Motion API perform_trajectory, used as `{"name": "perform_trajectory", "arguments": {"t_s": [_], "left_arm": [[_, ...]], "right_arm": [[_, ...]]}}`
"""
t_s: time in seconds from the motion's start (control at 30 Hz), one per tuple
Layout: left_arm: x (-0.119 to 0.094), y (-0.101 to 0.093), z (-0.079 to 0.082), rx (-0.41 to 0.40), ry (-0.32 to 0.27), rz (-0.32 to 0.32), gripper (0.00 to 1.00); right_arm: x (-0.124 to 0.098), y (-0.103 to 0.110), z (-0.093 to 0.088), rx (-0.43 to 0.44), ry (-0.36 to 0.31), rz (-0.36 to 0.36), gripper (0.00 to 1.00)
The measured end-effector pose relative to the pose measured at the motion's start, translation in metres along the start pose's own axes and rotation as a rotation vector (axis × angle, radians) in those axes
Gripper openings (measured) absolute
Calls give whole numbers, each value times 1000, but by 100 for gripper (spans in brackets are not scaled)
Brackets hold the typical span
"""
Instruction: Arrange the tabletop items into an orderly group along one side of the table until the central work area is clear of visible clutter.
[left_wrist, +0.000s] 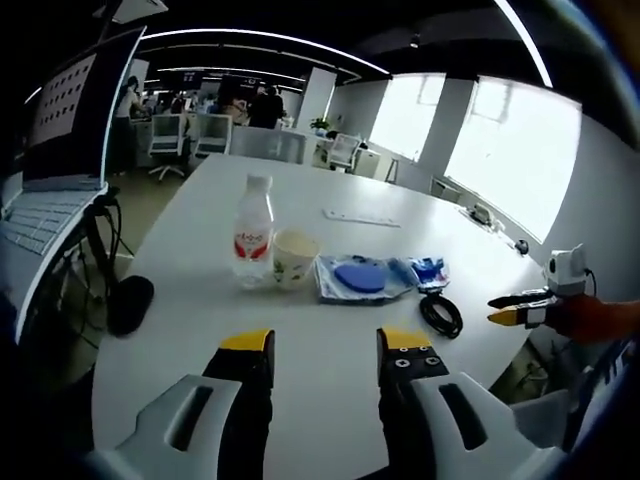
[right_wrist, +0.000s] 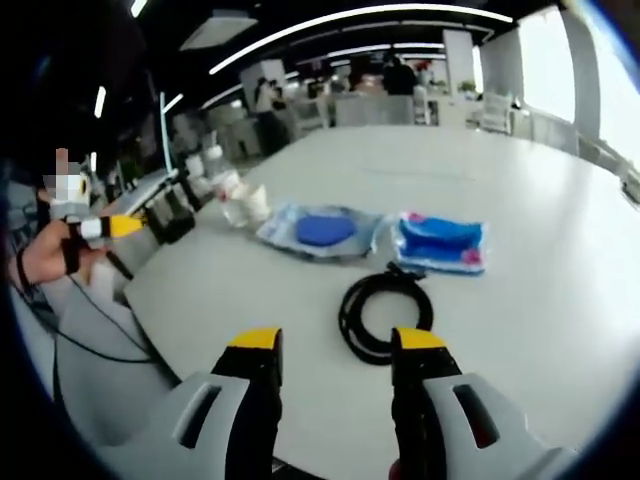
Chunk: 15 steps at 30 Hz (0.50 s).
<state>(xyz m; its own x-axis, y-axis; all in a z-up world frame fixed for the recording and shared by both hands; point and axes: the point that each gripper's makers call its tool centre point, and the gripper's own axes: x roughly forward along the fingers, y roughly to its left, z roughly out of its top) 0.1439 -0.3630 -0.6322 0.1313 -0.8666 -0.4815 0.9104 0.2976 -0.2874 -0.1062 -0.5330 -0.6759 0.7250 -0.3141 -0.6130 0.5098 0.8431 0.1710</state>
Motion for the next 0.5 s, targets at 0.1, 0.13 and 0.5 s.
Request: {"name": "perform_trajectory", "arguments": {"t_s": [0.1,0.13,0.5], "left_arm": [[-2,3,-7,-3,13,3,39],[-3,4,-9,-4,15,2,39],[1,-4,-6,-10,12,-16,39]], "right_arm": [[2,6,2,-7,-4,6,42],[3,9,3,-11,-7,13,42],[-2,14,-6,1,2,22,43]]}}
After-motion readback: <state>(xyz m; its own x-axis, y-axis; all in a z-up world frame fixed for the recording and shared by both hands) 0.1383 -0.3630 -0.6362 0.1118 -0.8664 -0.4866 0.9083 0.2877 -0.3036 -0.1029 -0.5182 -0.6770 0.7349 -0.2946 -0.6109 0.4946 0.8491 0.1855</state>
